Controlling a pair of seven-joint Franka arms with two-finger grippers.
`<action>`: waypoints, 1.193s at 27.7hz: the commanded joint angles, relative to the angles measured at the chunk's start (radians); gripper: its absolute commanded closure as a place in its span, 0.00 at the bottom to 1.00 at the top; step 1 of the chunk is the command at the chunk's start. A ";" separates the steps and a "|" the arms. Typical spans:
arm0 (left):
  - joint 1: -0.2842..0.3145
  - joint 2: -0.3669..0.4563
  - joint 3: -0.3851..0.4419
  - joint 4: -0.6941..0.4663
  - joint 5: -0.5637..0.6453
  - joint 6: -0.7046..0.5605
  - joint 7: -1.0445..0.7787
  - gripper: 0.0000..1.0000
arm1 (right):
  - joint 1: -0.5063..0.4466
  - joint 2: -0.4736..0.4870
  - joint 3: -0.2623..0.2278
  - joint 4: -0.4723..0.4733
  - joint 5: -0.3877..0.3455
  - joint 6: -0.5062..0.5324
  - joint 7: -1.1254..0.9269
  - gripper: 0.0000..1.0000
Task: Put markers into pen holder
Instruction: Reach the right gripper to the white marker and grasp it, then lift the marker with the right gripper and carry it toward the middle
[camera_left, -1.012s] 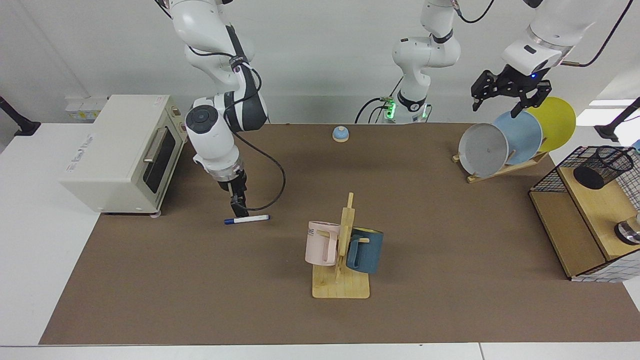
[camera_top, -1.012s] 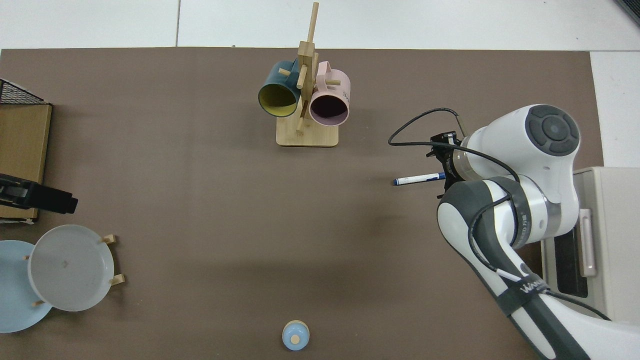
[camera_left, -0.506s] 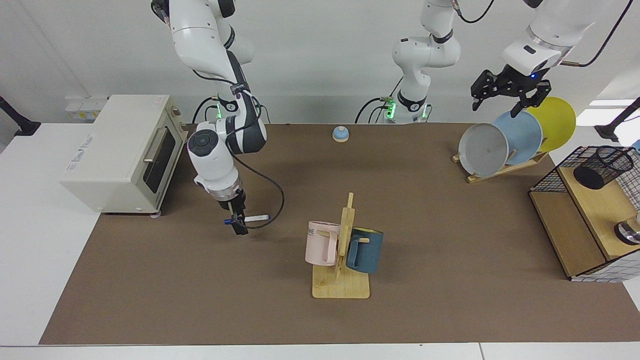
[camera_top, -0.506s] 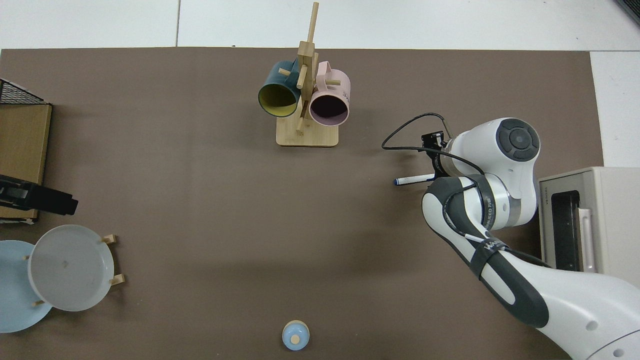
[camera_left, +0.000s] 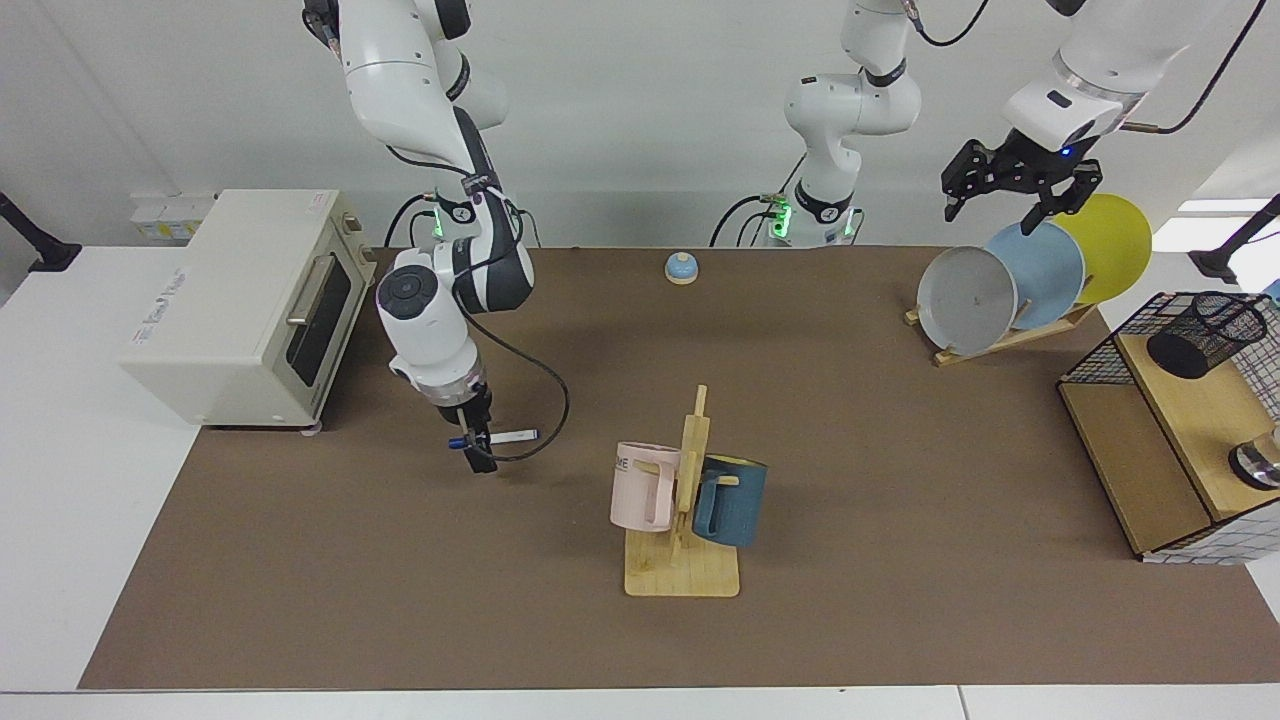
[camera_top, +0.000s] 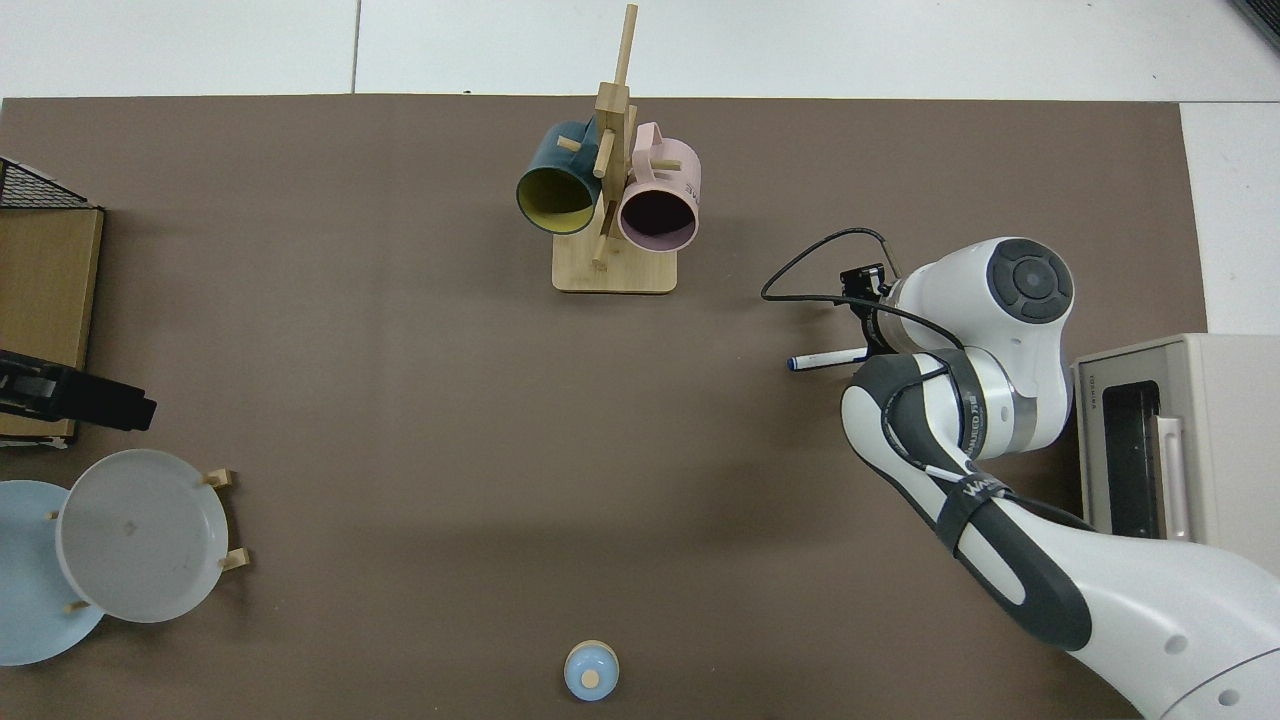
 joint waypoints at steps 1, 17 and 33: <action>-0.001 -0.022 -0.002 -0.017 0.001 -0.009 -0.010 0.00 | -0.011 0.015 0.007 -0.004 0.016 0.027 -0.040 0.02; -0.004 -0.027 -0.002 -0.025 0.001 -0.009 -0.022 0.00 | -0.023 0.013 0.006 -0.008 0.015 0.027 -0.071 0.51; -0.004 -0.028 -0.003 -0.025 0.000 -0.009 -0.020 0.00 | -0.017 -0.007 0.006 -0.004 0.013 -0.024 -0.091 0.92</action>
